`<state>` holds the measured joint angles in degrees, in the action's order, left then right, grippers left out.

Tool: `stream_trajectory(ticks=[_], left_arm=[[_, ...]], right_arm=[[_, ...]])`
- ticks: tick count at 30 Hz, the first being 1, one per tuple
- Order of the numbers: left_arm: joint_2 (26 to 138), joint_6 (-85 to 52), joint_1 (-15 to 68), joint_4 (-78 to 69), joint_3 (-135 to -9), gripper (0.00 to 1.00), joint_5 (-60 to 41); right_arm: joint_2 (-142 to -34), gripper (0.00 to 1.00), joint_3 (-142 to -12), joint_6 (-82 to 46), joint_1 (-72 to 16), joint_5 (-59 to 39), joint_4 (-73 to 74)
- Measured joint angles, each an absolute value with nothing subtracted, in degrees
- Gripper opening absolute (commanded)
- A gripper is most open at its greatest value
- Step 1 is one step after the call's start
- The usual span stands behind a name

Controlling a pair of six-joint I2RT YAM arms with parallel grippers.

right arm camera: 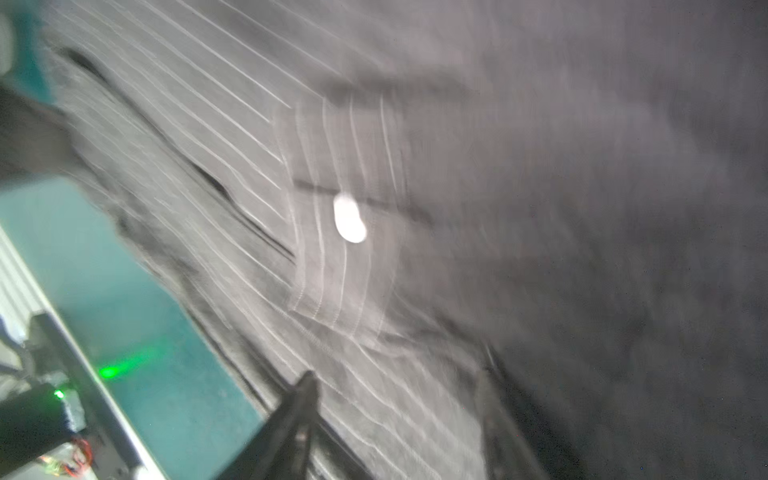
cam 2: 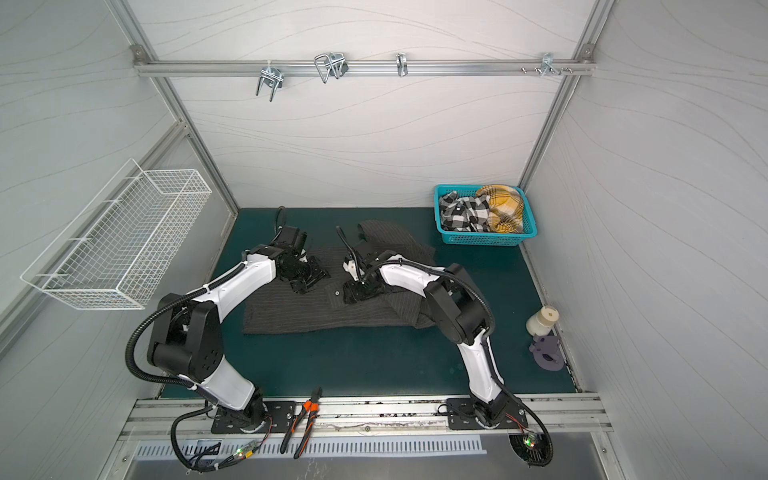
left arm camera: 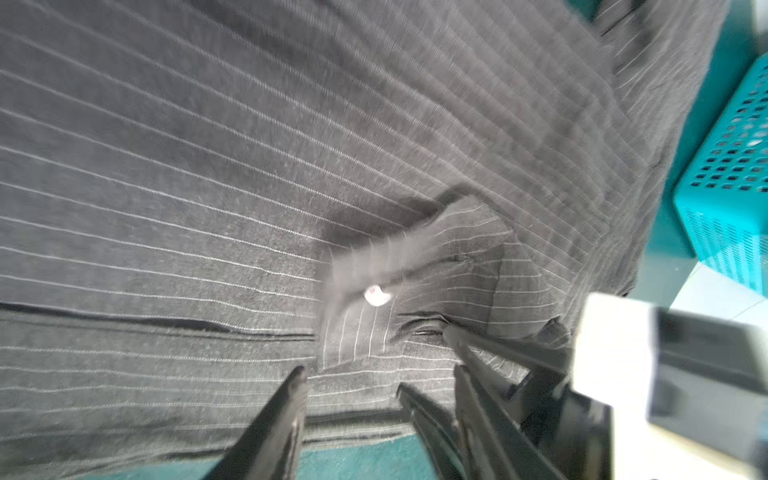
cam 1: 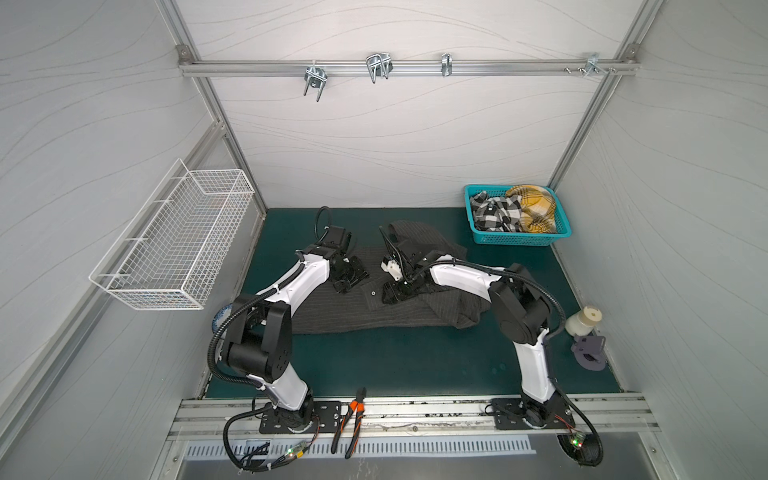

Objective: Fold and stack the long sleeve shirts

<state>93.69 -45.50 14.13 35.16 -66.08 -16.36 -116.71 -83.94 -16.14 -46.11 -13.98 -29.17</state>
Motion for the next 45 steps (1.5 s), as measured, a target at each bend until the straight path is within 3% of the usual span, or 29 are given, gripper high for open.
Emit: stream_trajectory(ticks=[2,6,8,11,13,20,30,38,45], left_arm=[[94.7,-46.7,14.9,33.5,-65.4,0.69,-17.4],[96.1,-48.8,16.0,31.1,-64.2,0.68,-18.6],[94.8,-49.9,16.1,30.2,-61.7,0.63,-18.5],[92.7,-51.2,16.2,30.0,-58.1,0.48,-19.0],[92.8,-52.0,16.3,29.2,-56.9,0.42,-20.3],[95.8,-55.6,17.6,24.7,-54.8,0.52,-23.5],[98.1,-58.7,18.4,21.8,-53.1,0.46,-24.1],[98.0,-59.4,18.5,21.7,-53.2,0.54,-24.4],[98.5,-60.3,18.5,22.5,-53.5,0.45,-24.7]], right_arm=[[-112.7,0.67,-80.8,-18.2,-45.6,-11.8,-30.3],[-104.0,0.66,-80.2,-22.2,-44.2,-7.2,-33.0],[-99.3,0.63,-79.6,-23.9,-43.5,-5.7,-33.9],[-94.9,0.56,-77.6,-26.0,-42.1,-4.6,-35.7],[-94.1,0.52,-75.6,-27.2,-41.0,-4.7,-36.3],[-94.1,0.46,-69.3,-29.2,-38.4,-5.2,-38.5],[-94.0,0.42,-68.4,-30.2,-37.9,-6.8,-38.0],[-93.3,0.42,-65.7,-30.3,-36.2,-7.7,-37.7],[-93.1,0.41,-65.1,-30.6,-35.7,-8.5,-36.8]])
